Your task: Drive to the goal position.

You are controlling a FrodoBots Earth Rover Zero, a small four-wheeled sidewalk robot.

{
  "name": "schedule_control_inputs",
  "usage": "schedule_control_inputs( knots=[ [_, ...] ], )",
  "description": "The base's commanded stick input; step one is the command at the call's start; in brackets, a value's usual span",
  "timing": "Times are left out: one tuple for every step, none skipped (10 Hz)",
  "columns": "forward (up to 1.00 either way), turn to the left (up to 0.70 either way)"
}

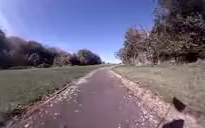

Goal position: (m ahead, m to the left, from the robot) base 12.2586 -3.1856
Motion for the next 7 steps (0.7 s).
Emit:
schedule_control_inputs(
  knots=[
    [1.00, 0.00],
    [1.00, 0.00],
    [1.00, 0.00],
    [1.00, 0.00],
    [1.00, 0.00],
    [1.00, 0.00],
    [1.00, 0.00]
  ],
)
